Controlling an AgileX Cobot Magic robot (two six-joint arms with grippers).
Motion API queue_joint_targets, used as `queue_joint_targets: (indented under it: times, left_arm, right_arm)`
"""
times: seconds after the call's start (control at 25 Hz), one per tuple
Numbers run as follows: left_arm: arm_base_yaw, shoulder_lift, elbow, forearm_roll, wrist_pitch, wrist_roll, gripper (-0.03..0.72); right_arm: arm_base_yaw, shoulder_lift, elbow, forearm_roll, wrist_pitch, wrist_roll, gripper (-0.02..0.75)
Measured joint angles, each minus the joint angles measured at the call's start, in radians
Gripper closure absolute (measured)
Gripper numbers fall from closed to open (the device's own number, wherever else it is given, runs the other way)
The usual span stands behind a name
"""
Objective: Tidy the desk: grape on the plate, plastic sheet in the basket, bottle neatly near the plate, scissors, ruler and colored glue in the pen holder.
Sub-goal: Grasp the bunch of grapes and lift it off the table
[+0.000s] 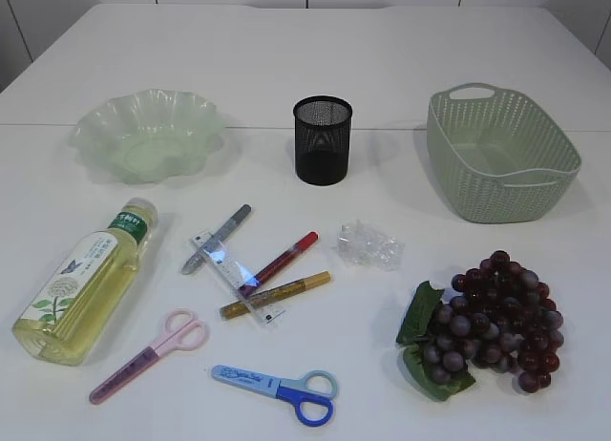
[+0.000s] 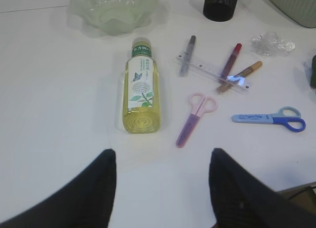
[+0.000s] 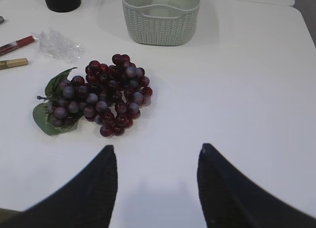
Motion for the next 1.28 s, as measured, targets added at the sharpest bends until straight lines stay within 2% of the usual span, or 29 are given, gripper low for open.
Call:
queue_joint_targets:
  times: [0.48,0.64,0.8,1.0,1.28]
  left_arm:
    - [0.000,0.000,0.000,0.000,0.000,0.000,0.253]
    - [0.000,0.000,0.000,0.000,0.000,0.000,0.253]
    - [0.000,0.000,0.000,0.000,0.000,0.000,0.253]
    - [0.000,0.000,0.000,-0.002,0.000,0.000,0.253]
    - [0.000,0.000,0.000,-0.004,0.000,0.000,0.253]
  right_arm:
    - [0.000,0.000,0.000,0.000,0.002,0.000,0.320]
    - [0.000,0.036,-0.014,0.016,0.045,0.017,0.320]
    - [0.000,0.195,-0.047,0.069,0.113,0.050,0.320]
    - [0.000,0.394,-0.126,0.113,0.109,0.077,0.320]
    - [0.000,0.674,-0.272,0.209,0.098,0.290,0.320]
